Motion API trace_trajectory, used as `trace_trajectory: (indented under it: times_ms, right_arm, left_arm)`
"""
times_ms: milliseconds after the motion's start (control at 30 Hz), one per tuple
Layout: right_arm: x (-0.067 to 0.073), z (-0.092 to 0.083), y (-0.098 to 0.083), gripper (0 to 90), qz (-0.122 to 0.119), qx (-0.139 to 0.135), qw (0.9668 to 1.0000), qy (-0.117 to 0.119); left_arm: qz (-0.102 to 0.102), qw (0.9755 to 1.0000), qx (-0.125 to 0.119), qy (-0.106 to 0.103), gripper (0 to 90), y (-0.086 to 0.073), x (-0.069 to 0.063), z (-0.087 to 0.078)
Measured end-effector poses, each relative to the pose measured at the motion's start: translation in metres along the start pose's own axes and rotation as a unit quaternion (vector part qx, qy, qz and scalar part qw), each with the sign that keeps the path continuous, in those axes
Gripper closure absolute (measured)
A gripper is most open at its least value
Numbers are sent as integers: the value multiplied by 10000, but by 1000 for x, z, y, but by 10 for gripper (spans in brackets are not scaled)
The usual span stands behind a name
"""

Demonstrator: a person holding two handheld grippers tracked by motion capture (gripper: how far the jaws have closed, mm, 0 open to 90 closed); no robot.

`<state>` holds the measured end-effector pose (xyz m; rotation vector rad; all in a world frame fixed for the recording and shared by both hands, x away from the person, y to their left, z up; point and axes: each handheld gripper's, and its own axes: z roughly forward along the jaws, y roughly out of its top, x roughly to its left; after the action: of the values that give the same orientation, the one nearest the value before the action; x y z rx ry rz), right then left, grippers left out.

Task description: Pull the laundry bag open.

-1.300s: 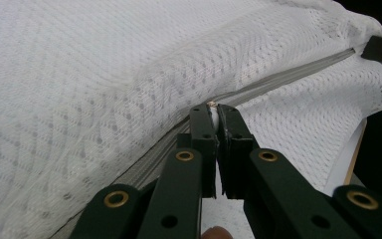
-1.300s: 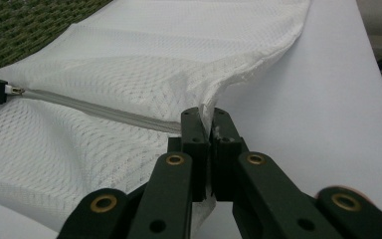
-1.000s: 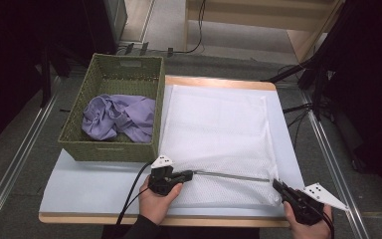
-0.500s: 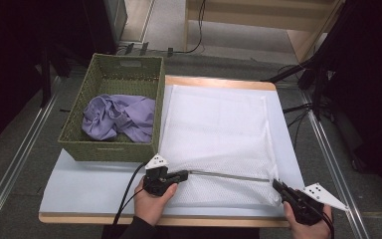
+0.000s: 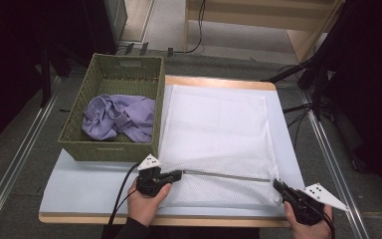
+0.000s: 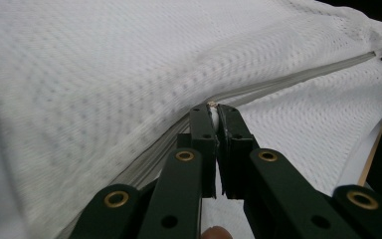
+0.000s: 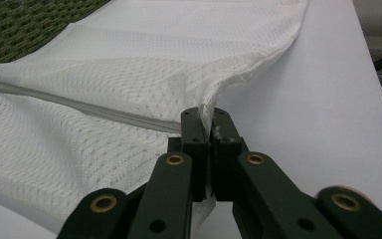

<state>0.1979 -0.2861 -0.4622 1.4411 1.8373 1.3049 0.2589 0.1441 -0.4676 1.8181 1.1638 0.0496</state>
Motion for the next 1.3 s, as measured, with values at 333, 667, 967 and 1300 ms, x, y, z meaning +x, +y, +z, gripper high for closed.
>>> trace_trajectory:
  times_ms: [333, 667, 967, 1300]
  right_arm:
    - [0, 0, 0, 884, 1, 1, 10000, -15]
    - [0, 0, 0, 884, -18, 4, 10000, -32]
    - [-1, 0, 0, 884, -21, -3, 10000, -43]
    - [-1, 1, 0, 884, -24, 25, 10000, -66]
  left_arm:
    - [-73, 9999, -43, 112, 880, -4, 10, -13]
    - [-126, 9996, -101, 236, 880, -6, 18, -26]
    - [-171, 9993, -136, 290, 880, -9, 26, -37]
    - [-205, 9989, -134, 392, 881, -12, 33, -48]
